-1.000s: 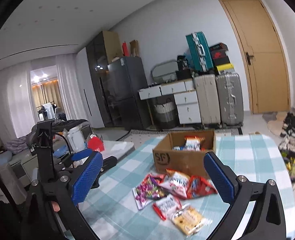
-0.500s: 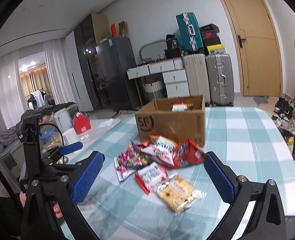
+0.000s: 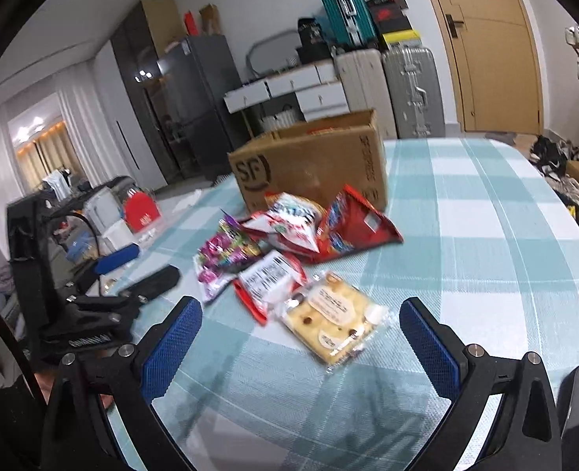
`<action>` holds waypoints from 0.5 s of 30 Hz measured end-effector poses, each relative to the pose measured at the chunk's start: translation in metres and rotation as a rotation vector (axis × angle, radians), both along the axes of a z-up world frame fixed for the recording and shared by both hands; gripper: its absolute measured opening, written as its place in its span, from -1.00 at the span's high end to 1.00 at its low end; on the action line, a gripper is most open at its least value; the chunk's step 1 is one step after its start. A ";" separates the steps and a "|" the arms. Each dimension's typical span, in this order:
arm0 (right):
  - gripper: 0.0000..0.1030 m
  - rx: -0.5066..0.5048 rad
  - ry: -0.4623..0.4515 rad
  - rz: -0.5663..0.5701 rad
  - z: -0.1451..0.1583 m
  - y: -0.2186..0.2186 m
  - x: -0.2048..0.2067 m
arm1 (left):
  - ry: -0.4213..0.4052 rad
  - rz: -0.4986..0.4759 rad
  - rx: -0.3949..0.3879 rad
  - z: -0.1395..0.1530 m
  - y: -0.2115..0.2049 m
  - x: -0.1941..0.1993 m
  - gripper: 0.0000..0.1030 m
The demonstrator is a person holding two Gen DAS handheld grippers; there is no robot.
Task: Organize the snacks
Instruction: 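Withdraw both grippers from the box back toward the snack pile, then grasp the yellow cookie pack with the right gripper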
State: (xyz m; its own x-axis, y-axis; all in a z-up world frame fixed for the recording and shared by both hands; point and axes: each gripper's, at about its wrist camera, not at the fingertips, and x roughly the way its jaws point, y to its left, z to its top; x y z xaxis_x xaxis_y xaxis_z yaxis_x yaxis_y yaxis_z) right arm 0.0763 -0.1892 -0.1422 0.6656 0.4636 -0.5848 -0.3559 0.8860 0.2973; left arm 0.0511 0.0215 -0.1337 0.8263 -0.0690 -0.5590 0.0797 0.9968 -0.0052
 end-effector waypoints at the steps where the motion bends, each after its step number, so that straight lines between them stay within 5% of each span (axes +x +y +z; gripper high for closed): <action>1: -0.99 -0.013 0.016 -0.002 -0.003 0.001 0.004 | 0.005 -0.002 -0.003 -0.001 0.000 0.002 -0.99; 15: -0.99 -0.279 0.150 0.101 -0.024 0.021 0.048 | 0.066 0.037 -0.078 -0.011 0.016 0.013 -0.99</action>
